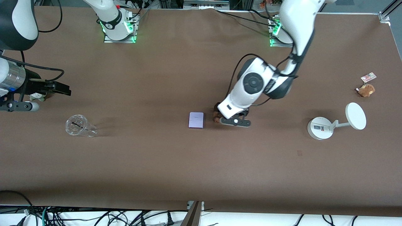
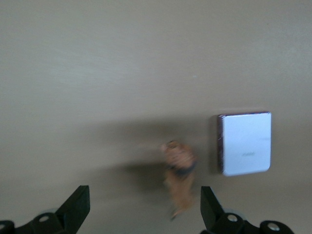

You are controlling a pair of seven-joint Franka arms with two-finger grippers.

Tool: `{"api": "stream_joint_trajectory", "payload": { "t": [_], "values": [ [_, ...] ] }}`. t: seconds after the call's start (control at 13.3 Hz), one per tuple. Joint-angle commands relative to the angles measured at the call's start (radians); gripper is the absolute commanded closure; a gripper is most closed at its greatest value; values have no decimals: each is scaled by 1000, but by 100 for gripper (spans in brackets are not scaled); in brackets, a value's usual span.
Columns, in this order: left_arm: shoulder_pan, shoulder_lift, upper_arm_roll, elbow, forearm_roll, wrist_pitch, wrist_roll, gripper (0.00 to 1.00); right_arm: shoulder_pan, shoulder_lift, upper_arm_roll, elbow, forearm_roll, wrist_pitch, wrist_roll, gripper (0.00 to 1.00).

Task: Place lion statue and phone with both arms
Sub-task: 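Reach the left gripper to the brown lion statue and grasp it, then lift the lion with the left gripper while the right gripper reaches the phone box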

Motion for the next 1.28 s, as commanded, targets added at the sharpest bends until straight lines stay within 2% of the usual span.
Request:
{"api": "stream_joint_trajectory", "payload": {
  "t": [0.0, 0.3, 0.38, 0.45, 0.53, 0.6, 0.75, 0.83, 0.98, 1.21],
  "values": [
    [-66, 68, 16, 19, 3, 100, -84, 0, 24, 19, 11, 23, 4, 21, 0, 0],
    [-67, 90, 17, 16, 7, 126, -84, 0, 97, 45, 11, 23, 1, 81, 36, 0],
    [-66, 99, 17, 15, 7, 126, -84, 6, 101, 57, 11, 23, 4, 90, 71, 0],
    [-67, 99, 17, 15, 7, 126, -84, 31, 113, 74, 11, 17, 6, 124, 93, 0],
    [-67, 99, 17, 15, 7, 124, -84, 49, 142, 100, 11, 17, 4, 150, 110, 0],
    [-67, 98, 17, 15, 7, 124, -83, 64, 165, 131, 11, 20, 4, 176, 142, 0],
    [-67, 96, 20, 15, 7, 124, -78, 81, 222, 191, 11, 20, 6, 259, 213, 0],
    [-67, 95, 20, 15, 9, 123, -75, 86, 242, 220, 11, 21, 6, 302, 237, 0],
    [-58, 79, 22, 15, 9, 103, -72, 87, 288, 281, 11, 21, 7, 374, 289, 0],
    [-35, -8, 51, 29, 7, -45, -68, 87, 377, 370, 11, 23, 7, 484, 427, 0]
  ]
}}
